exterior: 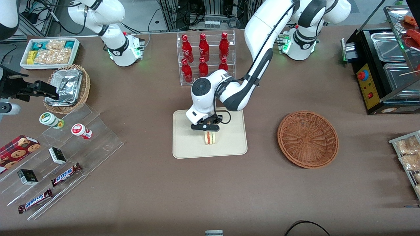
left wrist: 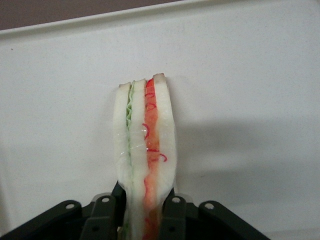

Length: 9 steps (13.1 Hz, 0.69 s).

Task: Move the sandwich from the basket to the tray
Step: 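Lower the sandwich onto the tray and open the left gripper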

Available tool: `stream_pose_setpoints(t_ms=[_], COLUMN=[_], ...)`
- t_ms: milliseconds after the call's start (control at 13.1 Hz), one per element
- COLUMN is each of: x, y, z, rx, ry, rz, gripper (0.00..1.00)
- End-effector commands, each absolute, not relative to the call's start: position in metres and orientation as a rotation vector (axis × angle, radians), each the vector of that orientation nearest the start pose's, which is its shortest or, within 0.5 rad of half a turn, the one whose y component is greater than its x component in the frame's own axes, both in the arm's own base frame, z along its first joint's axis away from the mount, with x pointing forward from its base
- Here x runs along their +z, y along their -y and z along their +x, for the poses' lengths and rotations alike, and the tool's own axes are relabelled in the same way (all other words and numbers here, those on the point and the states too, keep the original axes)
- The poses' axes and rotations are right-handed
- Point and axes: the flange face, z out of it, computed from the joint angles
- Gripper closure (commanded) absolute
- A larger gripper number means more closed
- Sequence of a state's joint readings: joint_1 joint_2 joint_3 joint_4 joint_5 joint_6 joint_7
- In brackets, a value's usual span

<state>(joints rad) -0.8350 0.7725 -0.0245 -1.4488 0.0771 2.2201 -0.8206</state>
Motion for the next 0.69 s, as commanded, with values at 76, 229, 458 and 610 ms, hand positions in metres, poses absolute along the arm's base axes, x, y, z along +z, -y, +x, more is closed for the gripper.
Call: stream_pose_setpoints(t_ms=[76, 229, 458, 610], x=[0.248, 0.285, 0.359, 0.405], y=[0.548, 0.539, 0.500, 0.452], z=[0.485, 0.496, 0.518, 0.525], rx=[-0.095, -0.144, -0.145, -0.147], ry=[-0.082, 0.005, 0.185, 0.259], rz=[-3.129, -3.156, -3.142, -3.134], gripper=[0.00, 0.00, 0.00, 0.00])
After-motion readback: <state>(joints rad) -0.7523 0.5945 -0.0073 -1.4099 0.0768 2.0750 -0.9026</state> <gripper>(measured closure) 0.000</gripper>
